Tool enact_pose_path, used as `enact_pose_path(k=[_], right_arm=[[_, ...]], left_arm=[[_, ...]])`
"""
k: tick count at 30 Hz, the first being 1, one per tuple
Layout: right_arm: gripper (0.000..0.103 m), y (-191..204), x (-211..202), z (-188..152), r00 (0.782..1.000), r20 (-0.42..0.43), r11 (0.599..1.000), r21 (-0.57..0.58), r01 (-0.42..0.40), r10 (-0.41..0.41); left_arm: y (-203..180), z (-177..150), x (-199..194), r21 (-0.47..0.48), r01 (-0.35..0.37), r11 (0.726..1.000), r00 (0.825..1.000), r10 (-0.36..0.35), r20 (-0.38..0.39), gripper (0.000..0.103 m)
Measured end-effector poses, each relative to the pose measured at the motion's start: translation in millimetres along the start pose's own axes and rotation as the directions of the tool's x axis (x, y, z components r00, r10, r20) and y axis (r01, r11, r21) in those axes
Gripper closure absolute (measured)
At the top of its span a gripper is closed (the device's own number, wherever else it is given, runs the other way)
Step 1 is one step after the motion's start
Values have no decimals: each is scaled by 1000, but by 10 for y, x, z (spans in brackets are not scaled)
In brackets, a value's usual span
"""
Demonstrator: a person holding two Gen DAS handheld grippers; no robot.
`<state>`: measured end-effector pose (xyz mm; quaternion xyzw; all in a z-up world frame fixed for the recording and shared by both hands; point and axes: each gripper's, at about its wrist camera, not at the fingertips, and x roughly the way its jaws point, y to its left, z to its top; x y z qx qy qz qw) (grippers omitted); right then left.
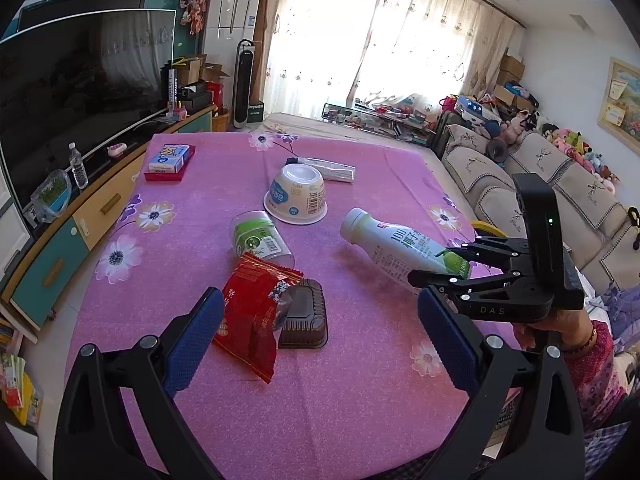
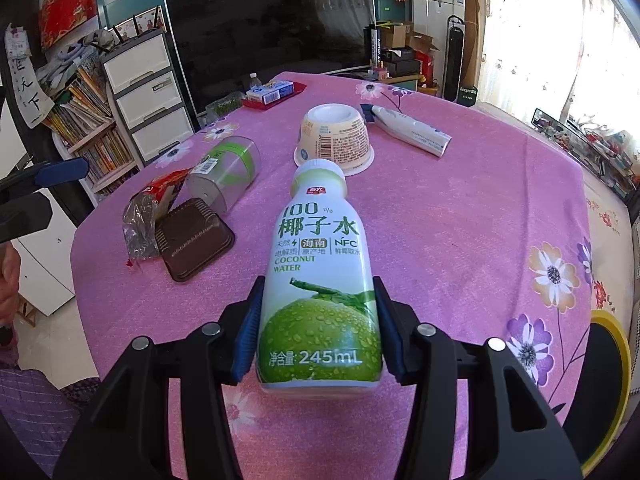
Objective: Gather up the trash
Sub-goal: 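Carry the coconut water bottle over the bin and release it with the right gripper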
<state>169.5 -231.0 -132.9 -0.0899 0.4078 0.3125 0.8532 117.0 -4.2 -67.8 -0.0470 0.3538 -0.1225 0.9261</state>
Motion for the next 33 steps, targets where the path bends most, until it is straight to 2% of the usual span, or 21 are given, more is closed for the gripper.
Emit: enact_pose_path(k=[7, 13, 21, 23, 27, 29, 30, 31, 33], right_arm=[[54, -207, -281, -135, 998, 43, 997, 59, 43, -45], [54, -735, -575, -396, 987, 53, 970, 200, 140, -153], [54, -1594, -958, -826, 938, 16, 858, 409, 310, -346], [54, -1788, -1009, -919, 919, -11, 819, 448, 357, -394], [54, -2159, -999, -1070, 900, -60, 760, 514, 398, -431], [53, -2295, -929, -1124, 895, -85, 742, 527, 414, -438], [46, -2343, -912, -1147, 885, -95, 728, 533, 432, -456], [43, -2370, -905, -1162, 873, -107, 712, 536, 453, -476], [43, -2372, -941, -1182, 872, -87, 704, 553, 445, -482]], left_arm=[[-64, 26, 18, 22, 9, 1000, 1000, -10, 1, 7], [-128, 46, 57, 39, 18, 999, 1000, -18, -3, 7], [-229, 83, 136, 60, 33, 998, 999, -32, -12, 7], [-241, 87, 157, 64, 35, 997, 999, -34, -15, 7], [-244, 87, 196, 67, 32, 997, 999, -31, -22, 7], [-236, 90, 212, 66, 28, 997, 999, -26, -24, 7], [-235, 90, 211, 65, 26, 998, 999, -24, -25, 7], [-228, 91, 215, 64, 24, 998, 999, -22, -26, 7], [-209, 84, 225, 60, 20, 998, 999, -18, -28, 7]])
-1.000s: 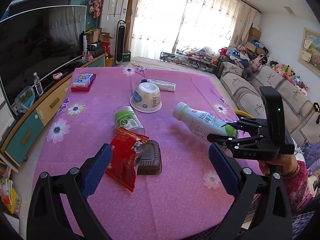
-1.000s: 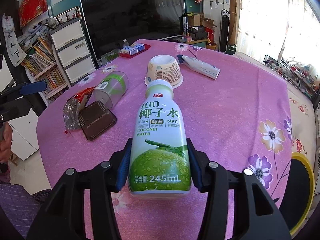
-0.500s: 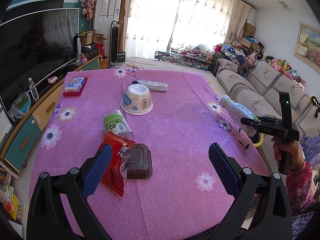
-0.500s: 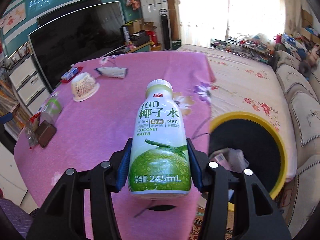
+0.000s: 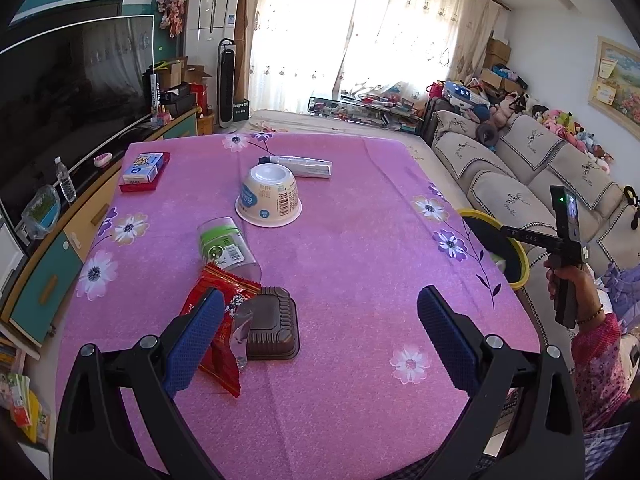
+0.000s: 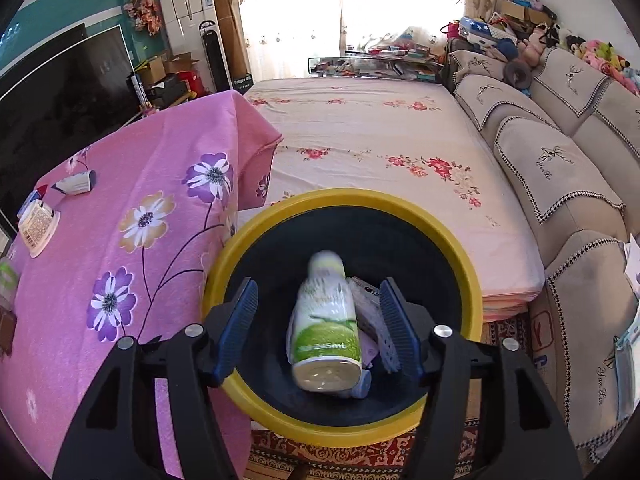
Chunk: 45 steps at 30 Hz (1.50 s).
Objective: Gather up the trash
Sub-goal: 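Carry the coconut water bottle over the bin and release it with the right gripper, then grasp the red snack bag with the left gripper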
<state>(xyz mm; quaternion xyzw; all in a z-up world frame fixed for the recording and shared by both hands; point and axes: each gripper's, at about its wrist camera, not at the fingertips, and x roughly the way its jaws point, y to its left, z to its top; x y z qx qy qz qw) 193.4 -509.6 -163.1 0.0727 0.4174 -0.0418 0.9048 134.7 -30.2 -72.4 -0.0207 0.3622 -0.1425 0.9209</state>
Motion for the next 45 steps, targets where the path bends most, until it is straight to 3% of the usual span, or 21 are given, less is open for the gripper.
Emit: enact_pose_path(k=[13, 27, 29, 34, 39, 45], right_arm=[[39, 477, -487, -189, 995, 74, 995, -79, -63, 69], [38, 790, -477, -220, 995, 50, 986, -146, -82, 91], [38, 802, -468, -231, 995, 46, 985, -149, -84, 91], [38, 815, -455, -243, 995, 40, 983, -160, -85, 92], [38, 810, -475, -238, 994, 44, 983, -163, -87, 96], [38, 831, -503, -244, 994, 50, 982, -168, -88, 98]], left_arm=[[386, -177, 177, -20, -107, 994, 992, 105, -69, 7], [692, -159, 620, 12, -95, 995, 986, 95, -137, 7], [704, -153, 662, 14, -99, 995, 985, 100, -142, 10], [754, -145, 740, 3, -92, 996, 983, 91, -162, 32], [753, -147, 736, 8, -101, 995, 982, 101, -160, 47], [734, -157, 581, 22, -116, 993, 985, 118, -127, 57]])
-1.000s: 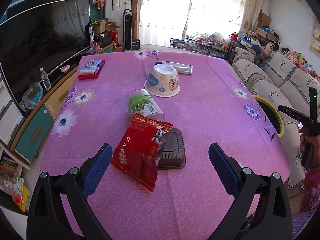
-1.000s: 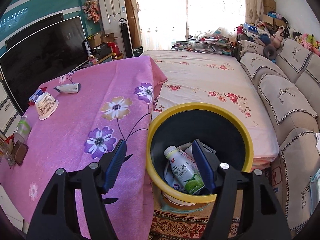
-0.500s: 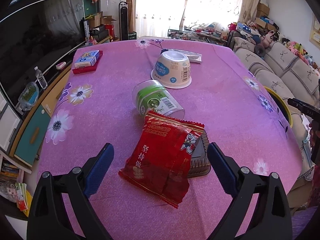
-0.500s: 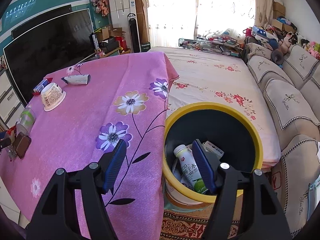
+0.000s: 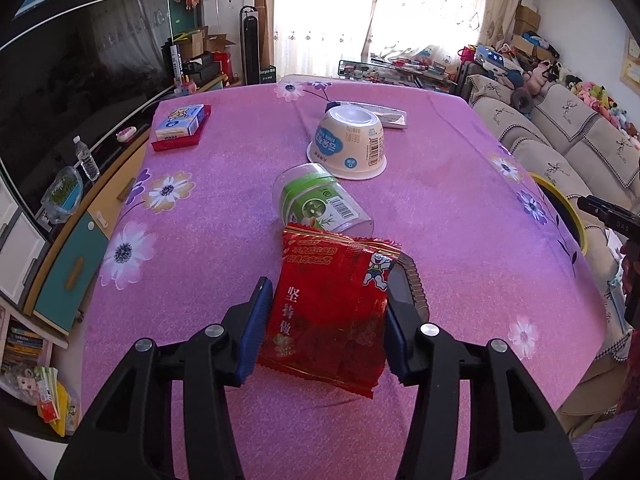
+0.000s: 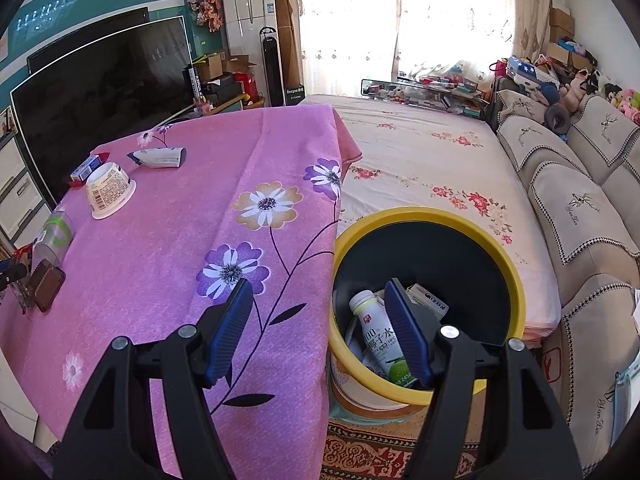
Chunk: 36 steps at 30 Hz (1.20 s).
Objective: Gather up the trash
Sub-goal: 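Grasp the red snack bag with the left gripper, then carry the snack bag over the bin and open the left gripper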
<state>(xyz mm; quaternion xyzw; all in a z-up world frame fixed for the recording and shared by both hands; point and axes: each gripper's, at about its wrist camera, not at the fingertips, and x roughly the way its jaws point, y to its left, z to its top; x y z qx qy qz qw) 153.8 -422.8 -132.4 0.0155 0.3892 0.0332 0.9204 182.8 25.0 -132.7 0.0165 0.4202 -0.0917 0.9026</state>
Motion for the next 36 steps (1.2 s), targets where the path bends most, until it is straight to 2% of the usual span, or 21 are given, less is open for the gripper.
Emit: enact_pose_path(k=[2, 9, 15, 21, 27, 31, 36], right_arm=[[38, 7, -12, 1, 1000, 3, 1000, -3, 0, 0], [38, -25, -122, -19, 999, 25, 1000, -9, 24, -23], [38, -184, -248, -90, 997, 35, 998, 8, 65, -65], [38, -454, -401, -185, 994, 48, 994, 48, 101, -103], [38, -775, -574, -301, 985, 68, 984, 94, 153, -159], [38, -1023, -633, -393, 980, 60, 975, 131, 180, -189], [38, -1310, -657, -522, 974, 39, 961, 175, 213, -223]], left_arm=[[-3, -7, -72, -2, -5, 1000, 1000, 5, 8, 60], [-161, 35, -406, 27, -11, 1000, 998, 9, 64, 61], [-539, 202, -592, 95, 49, 994, 992, -59, 108, 60], [-1117, 467, -450, 181, 133, 974, 983, -152, 99, 60], [-1893, 765, -182, 273, 233, 933, 964, -259, 64, 60], [-2552, 981, 39, 348, 311, 884, 940, -340, 24, 60], [-3392, 1218, 425, 412, 376, 830, 917, -398, -33, 60]])
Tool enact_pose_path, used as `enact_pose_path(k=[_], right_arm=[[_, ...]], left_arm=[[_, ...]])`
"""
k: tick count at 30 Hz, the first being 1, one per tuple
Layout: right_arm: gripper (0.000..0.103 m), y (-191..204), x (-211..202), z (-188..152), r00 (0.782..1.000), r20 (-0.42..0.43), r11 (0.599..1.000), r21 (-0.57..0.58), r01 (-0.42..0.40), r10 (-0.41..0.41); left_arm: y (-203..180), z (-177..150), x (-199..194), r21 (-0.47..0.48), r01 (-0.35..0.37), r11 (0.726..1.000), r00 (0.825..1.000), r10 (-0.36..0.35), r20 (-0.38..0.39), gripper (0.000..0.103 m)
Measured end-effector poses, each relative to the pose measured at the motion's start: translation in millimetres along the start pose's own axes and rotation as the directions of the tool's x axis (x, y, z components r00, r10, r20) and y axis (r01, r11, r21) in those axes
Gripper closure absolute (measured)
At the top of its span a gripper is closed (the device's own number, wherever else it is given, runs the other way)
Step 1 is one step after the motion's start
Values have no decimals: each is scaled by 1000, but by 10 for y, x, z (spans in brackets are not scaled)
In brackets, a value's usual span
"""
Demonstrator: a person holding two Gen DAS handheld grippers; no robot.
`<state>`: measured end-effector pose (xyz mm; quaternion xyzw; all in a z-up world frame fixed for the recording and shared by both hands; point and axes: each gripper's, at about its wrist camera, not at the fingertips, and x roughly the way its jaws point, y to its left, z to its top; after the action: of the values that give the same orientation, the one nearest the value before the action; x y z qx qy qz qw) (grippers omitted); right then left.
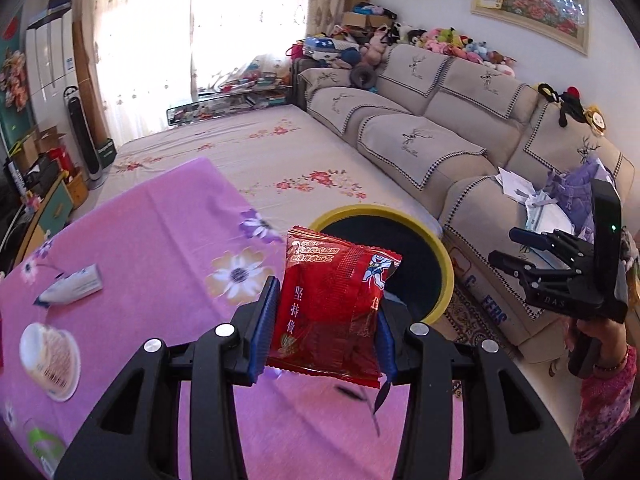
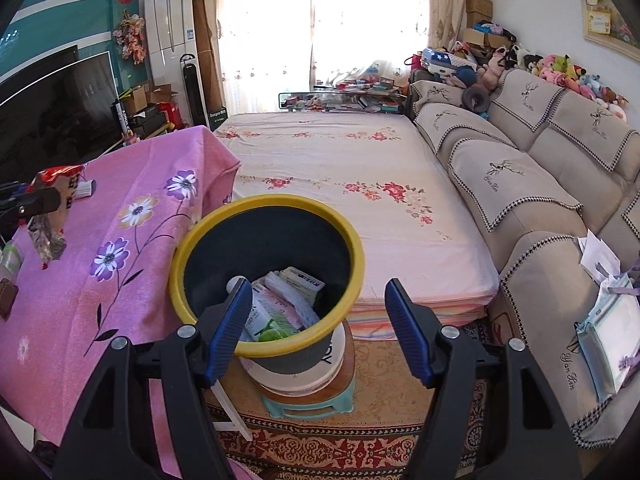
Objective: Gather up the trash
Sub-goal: 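Carry the snack bag over the bin and open the left gripper, then grasp the brown square plastic lid with the right gripper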
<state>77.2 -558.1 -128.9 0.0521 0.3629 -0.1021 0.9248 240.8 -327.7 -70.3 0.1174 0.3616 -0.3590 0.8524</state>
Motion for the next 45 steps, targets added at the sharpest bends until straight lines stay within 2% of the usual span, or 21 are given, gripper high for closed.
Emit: enact_pose_path(k=[2, 5, 8, 10, 12, 16, 23, 30, 34, 39, 43, 45], right_arm=[[38, -100, 23, -35, 1000, -9, 1000, 14, 11, -11], [38, -208, 61, -72, 999, -23, 999, 31, 23, -22], [37, -288, 88, -102, 999, -32, 999, 43, 29, -28], [37, -310, 103, -111, 999, -37, 998, 45, 33, -31], [37, -331, 112, -127, 999, -39, 998, 49, 33, -31], [37, -332, 134, -138, 999, -46, 998, 50, 31, -28], [37, -194, 147, -147, 999, -47, 999, 34, 12, -10], [36, 50, 113, -98, 999, -42, 1000, -4, -13, 13], [35, 258, 87, -60, 999, -38, 999, -36, -38, 37], [35, 682, 83, -22, 994, -45, 989, -101, -108, 104], [34, 1171, 64, 13, 981, -58, 968, -162, -193, 186], [34, 1448, 37, 21, 969, -63, 950, -192, -247, 239]], left_arm=[[-152, 160, 277, 13, 31, 999, 999, -31, -19, 60], [-361, 335, 668, 39, 40, 998, 998, -39, -48, 59], [-526, 452, 992, 57, 29, 998, 998, -25, -62, 53], [-585, 492, 1139, 59, 27, 998, 998, -23, -67, 35], [-605, 530, 1228, 47, 18, 999, 998, -15, -66, 28], [-562, 539, 1163, 22, 33, 999, 998, -31, -58, 23], [-352, 398, 494, -16, 21, 1000, 1000, -21, 23, 18], [-58, -13, -453, -69, 5, 998, 995, 2, 98, 13], [117, -272, -987, -87, -51, 995, 988, 63, 142, 12], [435, -675, -1595, -174, -126, 977, 972, 157, 174, 11], [760, -1058, -2041, -260, -214, 942, 950, 263, 170, 11], [926, -1259, -2251, -298, -270, 915, 932, 326, 156, 11]])
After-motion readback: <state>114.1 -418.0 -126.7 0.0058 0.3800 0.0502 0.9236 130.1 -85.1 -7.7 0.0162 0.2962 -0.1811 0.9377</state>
